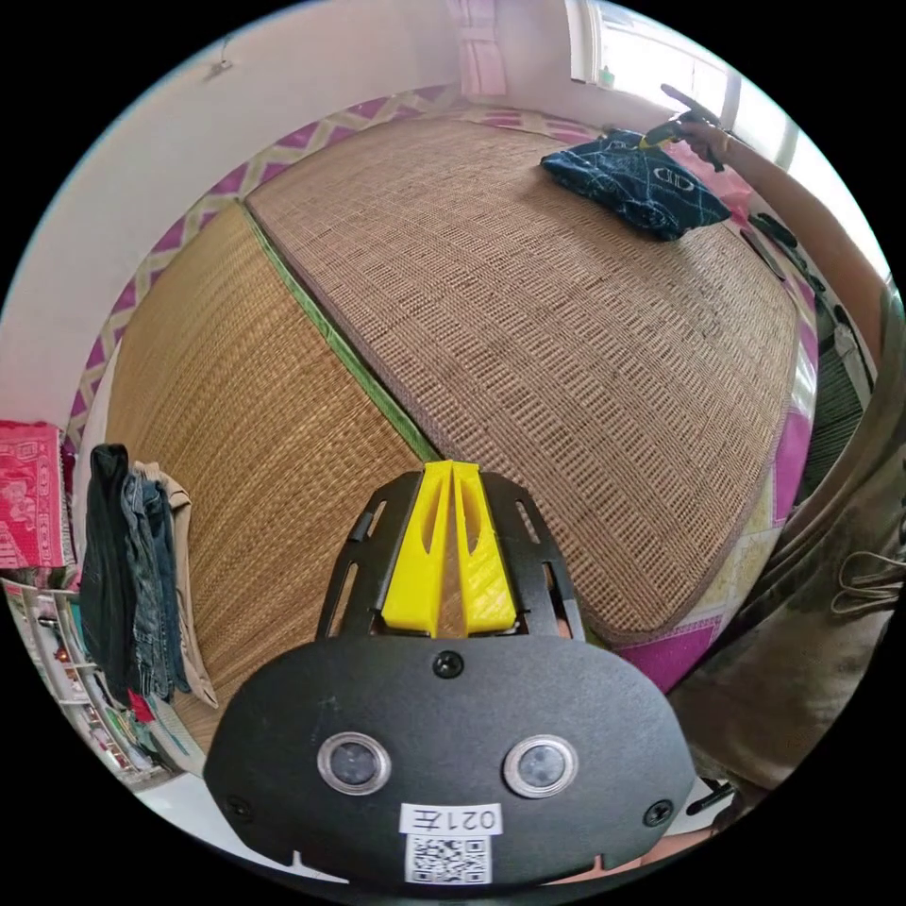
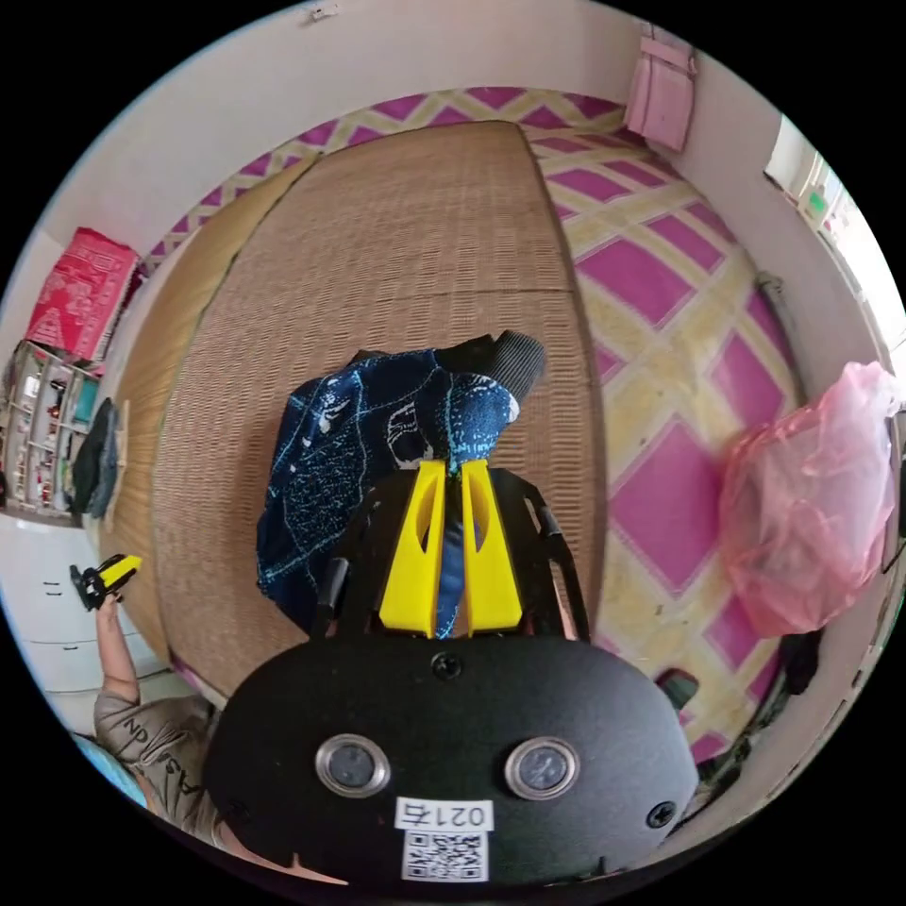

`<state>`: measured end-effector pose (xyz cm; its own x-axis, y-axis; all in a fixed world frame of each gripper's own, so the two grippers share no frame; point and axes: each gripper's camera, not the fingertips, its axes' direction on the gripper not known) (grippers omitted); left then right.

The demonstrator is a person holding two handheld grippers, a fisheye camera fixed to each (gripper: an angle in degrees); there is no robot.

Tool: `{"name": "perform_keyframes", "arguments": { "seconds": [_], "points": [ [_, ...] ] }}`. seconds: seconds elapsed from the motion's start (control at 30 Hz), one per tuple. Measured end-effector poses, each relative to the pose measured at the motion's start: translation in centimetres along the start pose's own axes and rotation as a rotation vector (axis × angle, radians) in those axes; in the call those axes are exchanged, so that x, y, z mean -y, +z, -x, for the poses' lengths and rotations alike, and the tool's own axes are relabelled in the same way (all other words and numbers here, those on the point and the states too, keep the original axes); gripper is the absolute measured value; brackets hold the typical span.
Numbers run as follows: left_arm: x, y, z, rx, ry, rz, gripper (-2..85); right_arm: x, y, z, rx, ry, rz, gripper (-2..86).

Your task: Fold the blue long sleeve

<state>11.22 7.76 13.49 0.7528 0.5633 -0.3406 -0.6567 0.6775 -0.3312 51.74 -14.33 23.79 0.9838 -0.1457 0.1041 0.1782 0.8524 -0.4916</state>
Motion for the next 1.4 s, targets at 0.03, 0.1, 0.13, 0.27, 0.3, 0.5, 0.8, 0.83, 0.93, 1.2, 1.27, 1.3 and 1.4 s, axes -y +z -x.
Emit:
{"name": "perform_keyframes", "arguments": {
  "seconds": [0.03, 0.1, 0.13, 0.27, 0.3, 0.5, 0.8, 0.83, 0.93, 1.2, 1.27, 1.3, 1.4],
  "points": [
    [0.7, -0.2, -1.2, 0.005, 0.005, 0.003, -1.0, 0.6, -0.5, -0.1, -0.026, -0.002, -0.008, 2.1],
    [1.3, -0.2, -2.9, -0.014, 0.012, 0.014, -1.0, 2.8, -1.9, -0.1, -0.156, -0.014, -0.048, 3.0],
    [1.5, -0.1, -3.9, -0.02, 0.013, 0.02, -1.0, 3.3, -1.9, -0.1, -0.182, -0.01, -0.045, 3.3],
    [0.7, 1.0, -6.8, -0.036, 0.008, 0.059, -1.0, 4.6, -1.9, -3.2, -0.316, 0.089, 0.02, 7.6],
    [0.4, 1.1, -7.1, -0.043, 0.006, 0.059, -1.0, 4.2, -3.0, -4.1, -0.382, 0.126, -0.005, 8.1],
    [-4.5, 3.0, -8.7, -0.131, -0.071, 0.02, -1.0, 1.6, -10.4, -2.0, -0.165, -0.095, -0.141, 6.1],
    [-14.0, 6.3, -14.2, -0.115, -0.116, -0.032, -1.0, 2.5, -12.9, 4.4, -0.274, -0.314, -0.042, -0.7],
    [-16.0, 6.4, -14.6, -0.099, -0.131, -0.052, -1.0, 2.6, -14.1, 5.3, -0.285, -0.34, -0.063, -0.7],
    [-22.0, 7.5, -14.6, -0.1, -0.193, -0.112, -1.0, 2.7, -21.0, 11.6, -0.245, -0.487, -0.171, -0.7],
    [-40.1, 17.2, -12.4, -0.267, -0.451, -0.404, -1.0, 1.2, -32.0, 38.7, 0.182, -1.022, -0.259, -0.6],
    [-45.0, 21.8, -11.4, -0.388, -0.555, -0.587, -1.0, 0.8, -33.4, 45.2, 0.257, -1.128, -0.282, -0.4],
    [-46.1, 22.9, -11.1, -0.43, -0.58, -0.629, -1.0, 0.6, -34.3, 49.5, 0.283, -1.192, -0.322, -0.1],
    [-50.9, 28.3, -10.8, -0.603, -0.635, -0.876, -1.0, 0.3, -36.0, 59.7, 0.265, -1.323, -0.437, 1.5]
  ]
}}
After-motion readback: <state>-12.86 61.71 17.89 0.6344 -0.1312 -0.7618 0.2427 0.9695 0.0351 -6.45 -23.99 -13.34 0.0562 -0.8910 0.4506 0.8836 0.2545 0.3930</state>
